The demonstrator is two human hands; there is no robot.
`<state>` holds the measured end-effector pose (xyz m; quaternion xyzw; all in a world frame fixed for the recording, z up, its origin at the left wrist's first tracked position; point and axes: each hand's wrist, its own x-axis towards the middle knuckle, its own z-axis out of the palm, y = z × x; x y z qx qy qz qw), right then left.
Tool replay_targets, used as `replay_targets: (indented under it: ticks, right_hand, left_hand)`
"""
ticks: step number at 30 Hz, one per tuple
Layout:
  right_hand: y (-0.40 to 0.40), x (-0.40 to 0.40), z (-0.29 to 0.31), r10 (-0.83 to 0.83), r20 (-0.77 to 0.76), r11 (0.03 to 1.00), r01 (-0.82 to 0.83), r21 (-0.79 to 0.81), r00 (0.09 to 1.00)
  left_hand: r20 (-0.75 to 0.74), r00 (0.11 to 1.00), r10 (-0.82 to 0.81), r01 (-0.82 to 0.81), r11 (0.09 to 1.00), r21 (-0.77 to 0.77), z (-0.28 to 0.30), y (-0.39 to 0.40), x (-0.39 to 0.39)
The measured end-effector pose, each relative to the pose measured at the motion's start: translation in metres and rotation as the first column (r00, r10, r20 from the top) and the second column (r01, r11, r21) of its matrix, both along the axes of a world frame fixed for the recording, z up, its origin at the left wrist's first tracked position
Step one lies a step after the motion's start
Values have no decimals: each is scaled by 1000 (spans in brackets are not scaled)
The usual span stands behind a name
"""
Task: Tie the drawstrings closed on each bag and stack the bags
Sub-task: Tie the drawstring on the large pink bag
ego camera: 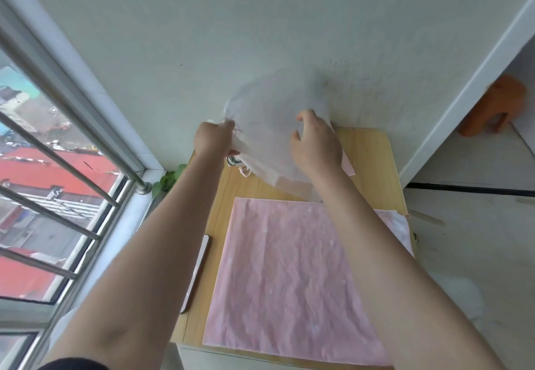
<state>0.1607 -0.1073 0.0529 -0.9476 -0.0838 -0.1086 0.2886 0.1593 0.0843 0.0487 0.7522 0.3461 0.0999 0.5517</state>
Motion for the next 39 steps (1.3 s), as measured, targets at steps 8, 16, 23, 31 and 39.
replay_targets:
  ticks: [8, 16, 23, 31, 39]
  right_hand:
    - [3, -2, -49, 195, -428, 974, -227, -22, 882]
    - [0, -20, -58, 120, -338, 989, -143, -42, 933]
    - [-24, -63, -94, -63, -521, 908, -168, -384, 851]
    - [-56, -74, -111, -190, -481, 917, -21, -399, 856]
    - [-43, -87, -92, 180, -307, 951, -245, -188, 935]
  left_hand:
    - [283, 958, 35, 133, 822, -554, -29, -16, -15]
    - [-182, 945, -271, 303, 935, 184, -61, -24, -47]
    - [-682, 518, -515, 854, 350, 385, -117, -53, -107]
    - [-785, 505, -358, 859, 302, 414, -100, -54, -127]
    - [-335, 731, -595, 675, 558, 483, -97, -80, -132]
